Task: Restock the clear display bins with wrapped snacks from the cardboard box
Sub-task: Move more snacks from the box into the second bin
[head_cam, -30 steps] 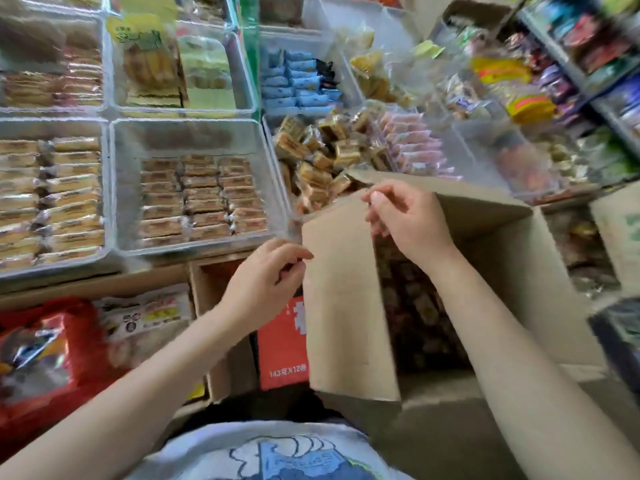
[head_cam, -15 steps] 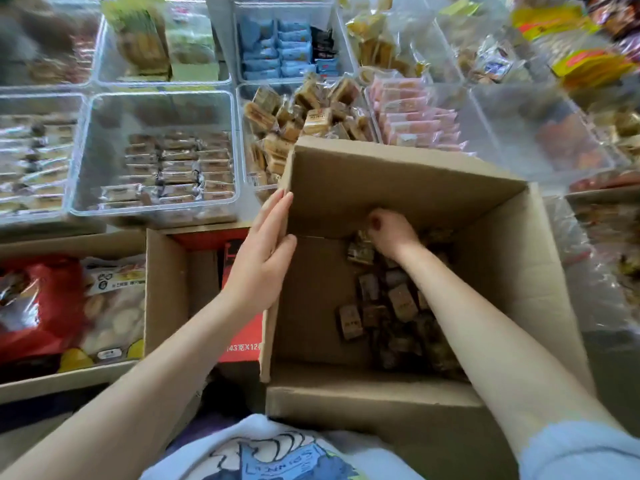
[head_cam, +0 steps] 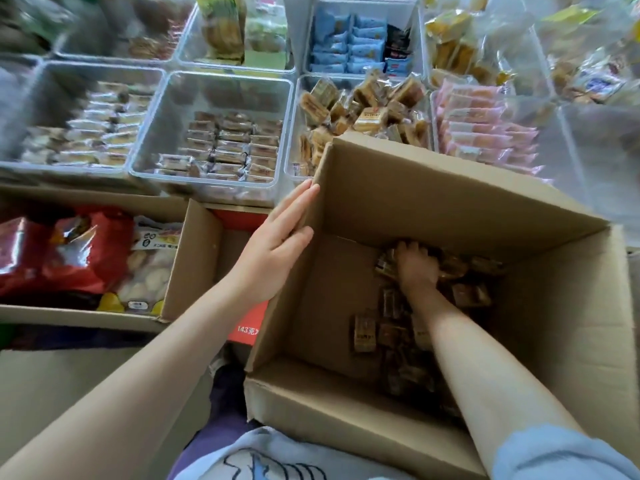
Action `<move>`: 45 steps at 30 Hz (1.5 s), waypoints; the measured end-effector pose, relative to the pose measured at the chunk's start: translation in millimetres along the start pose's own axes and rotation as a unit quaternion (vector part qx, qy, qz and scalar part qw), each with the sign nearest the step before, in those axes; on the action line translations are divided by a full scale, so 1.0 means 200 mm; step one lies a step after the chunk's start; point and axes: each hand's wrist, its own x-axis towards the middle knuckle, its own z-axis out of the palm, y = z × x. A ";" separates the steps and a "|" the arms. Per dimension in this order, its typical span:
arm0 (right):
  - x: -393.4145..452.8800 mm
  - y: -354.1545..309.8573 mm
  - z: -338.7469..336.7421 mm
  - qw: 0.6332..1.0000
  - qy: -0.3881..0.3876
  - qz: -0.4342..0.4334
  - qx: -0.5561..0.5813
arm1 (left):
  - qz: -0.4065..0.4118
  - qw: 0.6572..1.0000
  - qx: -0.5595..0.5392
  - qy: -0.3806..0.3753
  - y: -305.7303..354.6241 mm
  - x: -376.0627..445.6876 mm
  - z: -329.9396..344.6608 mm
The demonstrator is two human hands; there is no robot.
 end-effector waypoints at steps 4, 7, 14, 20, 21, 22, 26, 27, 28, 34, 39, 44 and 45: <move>-0.01 -0.03 -0.06 0.992 0.008 -0.021 0.127 | 0.000 1.000 0.005 0.003 -0.01 0.00 -0.01; -0.07 -0.05 -0.22 0.918 -0.015 -0.006 0.396 | 0.003 1.000 0.008 0.003 -0.01 0.00 -0.01; -0.37 -0.05 -0.75 0.601 -0.237 -0.022 0.763 | 0.144 0.948 0.284 -0.011 0.05 0.00 -0.06; -0.50 -0.08 -1.00 0.601 -0.287 -0.030 0.745 | 0.151 0.982 0.095 0.062 0.24 0.01 -0.10; -0.50 -0.10 -1.04 0.634 -0.276 -0.032 0.722 | 0.082 0.994 0.008 0.067 0.28 0.01 -0.14; -0.50 -0.11 -1.07 0.662 -0.258 -0.036 0.702 | 0.009 0.995 -0.075 0.063 0.30 0.01 -0.19; -0.50 -0.27 -1.21 0.686 -0.205 -0.106 0.690 | -0.107 0.976 -0.186 0.031 0.24 0.03 -0.39; -0.50 -0.34 -1.25 0.693 -0.203 -0.133 0.679 | -0.115 0.974 -0.195 0.030 0.20 0.03 -0.44; -0.49 -0.42 -1.28 0.713 -0.199 -0.159 0.654 | -0.121 0.971 -0.206 0.029 0.17 0.03 -0.49; -0.33 -1.06 -1.39 0.762 -0.157 -0.182 0.601 | -0.133 0.965 -0.214 0.072 -0.16 0.05 -1.00; -0.10 -1.77 -1.41 0.787 -0.108 -0.117 0.596 | -0.140 0.968 -0.018 0.208 -0.74 0.06 -1.68; 0.13 -2.37 -1.47 0.820 -0.098 -0.135 0.548 | -0.118 0.944 0.222 0.213 -1.22 0.07 -2.22; 0.16 -2.47 -1.49 0.829 -0.086 -0.141 0.535 | -0.109 0.938 0.254 0.210 -1.29 0.08 -2.30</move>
